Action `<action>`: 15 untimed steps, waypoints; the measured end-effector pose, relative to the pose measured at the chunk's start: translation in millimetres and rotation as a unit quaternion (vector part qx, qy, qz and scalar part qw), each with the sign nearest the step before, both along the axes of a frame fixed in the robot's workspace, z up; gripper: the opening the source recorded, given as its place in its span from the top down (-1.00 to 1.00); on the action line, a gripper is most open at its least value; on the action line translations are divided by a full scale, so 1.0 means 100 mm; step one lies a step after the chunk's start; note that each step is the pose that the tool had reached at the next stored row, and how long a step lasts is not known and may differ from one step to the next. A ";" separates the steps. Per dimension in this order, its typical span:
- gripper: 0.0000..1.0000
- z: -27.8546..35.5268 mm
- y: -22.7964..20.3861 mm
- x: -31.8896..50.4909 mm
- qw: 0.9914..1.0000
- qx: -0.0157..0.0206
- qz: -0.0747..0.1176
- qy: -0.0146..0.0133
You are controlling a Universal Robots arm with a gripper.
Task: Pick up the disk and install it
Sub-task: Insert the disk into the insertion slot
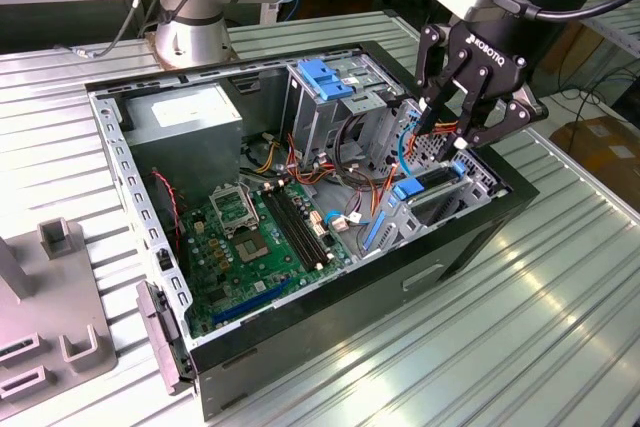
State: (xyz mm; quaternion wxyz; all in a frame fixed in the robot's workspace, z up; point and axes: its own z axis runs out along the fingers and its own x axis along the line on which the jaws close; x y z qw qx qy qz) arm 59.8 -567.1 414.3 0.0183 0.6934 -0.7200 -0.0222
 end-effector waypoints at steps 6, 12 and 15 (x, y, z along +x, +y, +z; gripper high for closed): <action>0.27 0.000 0.000 0.000 1.000 0.000 0.000 0.001; 0.80 -0.035 0.000 0.001 1.000 0.000 0.000 -0.004; 0.80 -0.081 0.000 0.006 1.000 0.000 0.000 -0.006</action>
